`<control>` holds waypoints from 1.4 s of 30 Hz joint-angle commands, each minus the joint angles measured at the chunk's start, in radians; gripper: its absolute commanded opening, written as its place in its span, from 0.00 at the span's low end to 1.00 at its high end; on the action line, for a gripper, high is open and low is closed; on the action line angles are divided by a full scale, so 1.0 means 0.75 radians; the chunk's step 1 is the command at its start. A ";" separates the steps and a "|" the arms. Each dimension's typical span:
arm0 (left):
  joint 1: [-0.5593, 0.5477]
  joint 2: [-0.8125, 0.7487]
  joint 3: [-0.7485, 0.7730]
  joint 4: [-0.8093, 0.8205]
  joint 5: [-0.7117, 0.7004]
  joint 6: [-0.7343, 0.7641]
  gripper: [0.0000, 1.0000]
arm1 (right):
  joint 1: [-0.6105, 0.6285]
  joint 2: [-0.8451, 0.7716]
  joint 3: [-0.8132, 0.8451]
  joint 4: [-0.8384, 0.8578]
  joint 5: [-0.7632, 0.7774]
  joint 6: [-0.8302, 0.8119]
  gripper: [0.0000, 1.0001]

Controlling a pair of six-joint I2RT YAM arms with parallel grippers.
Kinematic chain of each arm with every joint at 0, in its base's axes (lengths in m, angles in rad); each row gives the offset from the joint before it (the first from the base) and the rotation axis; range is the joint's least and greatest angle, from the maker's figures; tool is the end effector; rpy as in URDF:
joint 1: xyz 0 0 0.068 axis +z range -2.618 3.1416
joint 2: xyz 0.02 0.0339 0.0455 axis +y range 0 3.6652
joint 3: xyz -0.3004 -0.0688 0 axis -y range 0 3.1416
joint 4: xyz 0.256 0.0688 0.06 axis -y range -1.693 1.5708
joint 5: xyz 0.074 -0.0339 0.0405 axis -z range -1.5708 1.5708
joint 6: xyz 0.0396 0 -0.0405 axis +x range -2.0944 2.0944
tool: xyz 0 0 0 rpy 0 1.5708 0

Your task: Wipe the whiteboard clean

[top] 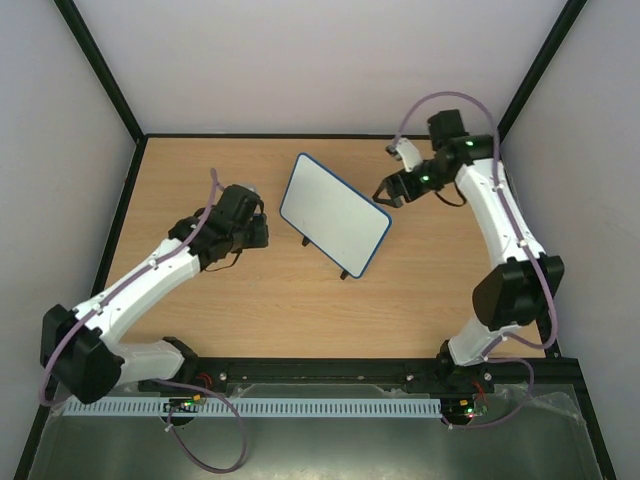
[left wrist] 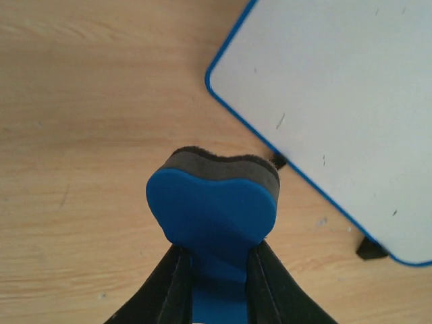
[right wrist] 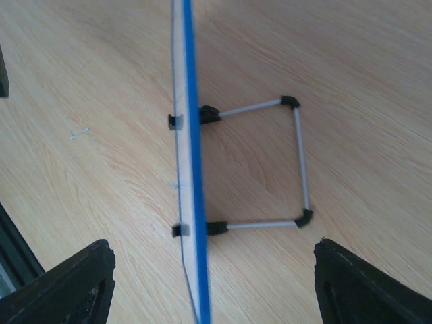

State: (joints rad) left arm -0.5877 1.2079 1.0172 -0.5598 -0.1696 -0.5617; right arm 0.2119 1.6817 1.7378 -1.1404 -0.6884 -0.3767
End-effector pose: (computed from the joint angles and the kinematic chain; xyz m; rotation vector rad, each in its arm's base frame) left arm 0.2191 -0.1379 0.3276 -0.0560 2.3390 -0.3858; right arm 0.3412 0.0991 0.3939 -0.9319 2.3129 0.8366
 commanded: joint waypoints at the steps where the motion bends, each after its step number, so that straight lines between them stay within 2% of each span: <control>1: 0.011 0.101 0.085 -0.229 0.158 0.006 0.06 | -0.169 -0.106 -0.105 -0.049 -0.121 -0.083 0.78; 5: 0.023 0.175 0.093 -0.254 0.238 0.035 0.05 | -0.329 -0.199 -0.274 0.030 -0.182 -0.090 0.77; 8: 0.026 0.252 0.076 -0.263 0.291 0.060 0.05 | -0.412 -0.298 -0.498 0.250 -0.223 0.044 0.76; 10: 0.027 0.321 0.068 -0.266 0.310 0.075 0.05 | -0.433 -0.370 -0.666 0.400 -0.208 0.118 0.76; 13: 0.023 0.415 0.065 -0.254 0.310 0.086 0.07 | -0.434 -0.439 -0.796 0.550 -0.190 0.197 0.77; 16: 0.024 0.486 0.060 -0.250 0.253 0.098 0.12 | -0.434 -0.436 -0.827 0.573 -0.205 0.210 0.77; 25: 0.019 0.631 0.013 -0.220 0.176 0.117 0.40 | -0.436 -0.390 -0.840 0.577 -0.214 0.203 0.76; 36: 0.022 0.717 -0.059 -0.139 0.176 0.125 0.54 | -0.436 -0.361 -0.834 0.563 -0.234 0.201 0.76; 42: 0.026 0.750 -0.066 -0.116 0.159 0.122 0.71 | -0.436 -0.357 -0.835 0.552 -0.238 0.190 0.76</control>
State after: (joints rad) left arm -0.5728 1.7279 0.9955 -0.6514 -0.0383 -0.4759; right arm -0.1139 1.4063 1.1183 -0.7280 -0.8551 -0.2268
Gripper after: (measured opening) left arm 0.662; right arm 0.759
